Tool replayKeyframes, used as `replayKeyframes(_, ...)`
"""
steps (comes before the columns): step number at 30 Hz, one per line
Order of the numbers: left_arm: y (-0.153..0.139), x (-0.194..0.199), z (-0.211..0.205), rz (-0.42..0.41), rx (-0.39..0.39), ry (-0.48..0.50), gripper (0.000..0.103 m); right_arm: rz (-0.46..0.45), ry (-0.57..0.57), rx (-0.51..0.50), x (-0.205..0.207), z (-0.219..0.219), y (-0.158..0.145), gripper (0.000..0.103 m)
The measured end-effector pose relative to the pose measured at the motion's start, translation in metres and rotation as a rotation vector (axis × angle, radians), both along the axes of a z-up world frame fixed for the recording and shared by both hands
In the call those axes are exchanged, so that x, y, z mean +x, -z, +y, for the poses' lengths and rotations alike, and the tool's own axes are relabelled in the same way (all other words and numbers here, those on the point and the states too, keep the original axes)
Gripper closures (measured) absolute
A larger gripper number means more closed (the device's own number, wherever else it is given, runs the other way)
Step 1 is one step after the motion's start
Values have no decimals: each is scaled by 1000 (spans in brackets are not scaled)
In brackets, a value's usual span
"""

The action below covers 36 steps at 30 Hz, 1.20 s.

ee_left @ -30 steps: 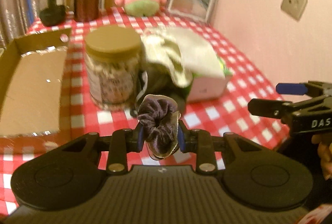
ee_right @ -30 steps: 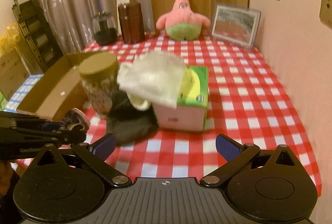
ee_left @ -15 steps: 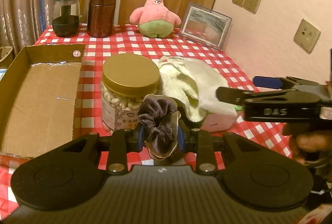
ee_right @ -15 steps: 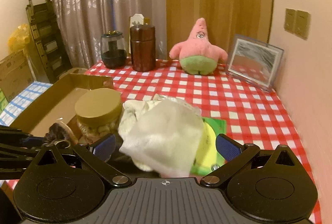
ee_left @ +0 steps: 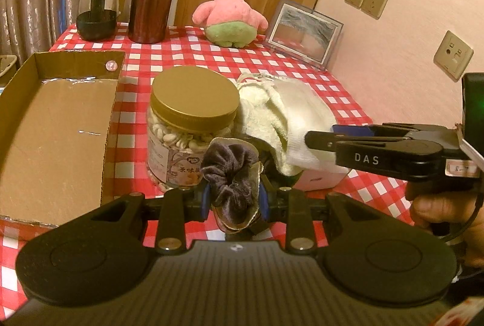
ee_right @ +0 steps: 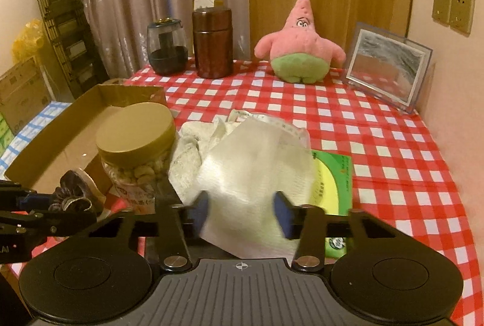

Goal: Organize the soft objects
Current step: 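Carry the scrunchie with the left gripper while the right gripper grasps the white mesh bag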

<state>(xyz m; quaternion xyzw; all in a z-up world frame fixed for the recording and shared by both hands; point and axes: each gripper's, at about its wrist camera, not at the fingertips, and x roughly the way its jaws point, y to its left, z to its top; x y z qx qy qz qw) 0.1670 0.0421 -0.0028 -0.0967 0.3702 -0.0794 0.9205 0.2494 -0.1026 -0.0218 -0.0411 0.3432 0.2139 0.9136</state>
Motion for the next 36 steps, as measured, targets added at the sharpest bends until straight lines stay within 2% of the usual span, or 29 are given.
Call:
replayKeyframes(1, -1, -1, -1, -1, 0, 0, 76, 2, 3, -3, -1, -1, 0, 75)
replayKeyframes(3, -3, -3, -1, -6, 0, 1, 76, 0, 11, -3, -4, -5, -2, 93)
replayKeyframes(5, -7, -5, -2, -12, 1, 3, 76, -6, 18, -6, -8, -9, -5, 102)
replayKeyframes(11, -13, -11, -7, -23, 6, 11, 76, -34, 34, -4, -19, -19, -9, 101)
replayKeyframes(13, -13, -12, -8, -22, 5, 11, 76, -40, 39, -8, -19, -19, -9, 94)
replayKeyframes(14, -13, -11, -8, -20, 5, 11, 76, -45, 42, -11, -20, -19, -8, 69)
replayKeyframes(15, -12, -11, -7, -18, 3, 11, 76, -54, 43, -8, -20, -19, -8, 30)
replayKeyframes(16, -11, -10, -7, -16, 1, 12, 76, -69, 42, 4, -21, -19, -7, 20)
replayKeyframes(23, -3, -4, -7, 4, -16, 14, 76, -41, 17, -20, -1, -6, 5, 18)
replayKeyframes(25, -1, -3, -6, 10, -21, 14, 76, -16, 8, -17, 4, -4, 10, 22)
replayKeyframes(27, 1, -2, -5, 13, -24, 12, 76, 1, 2, -18, 5, -4, 12, 55)
replayKeyframes(29, 1, -3, -4, 13, -24, 8, 76, -6, 8, -22, 0, -6, 12, 68)
replayKeyframes(32, 1, -5, -4, 14, -26, 3, 76, -5, 6, -22, -7, -8, 10, 94)
replayKeyframes(33, 0, -6, -4, 14, -26, 3, 76, -9, 4, -21, -10, -8, 9, 100)
replayKeyframes(36, -3, -9, -5, 10, -28, 5, 76, -28, 12, -17, -20, -11, 3, 101)
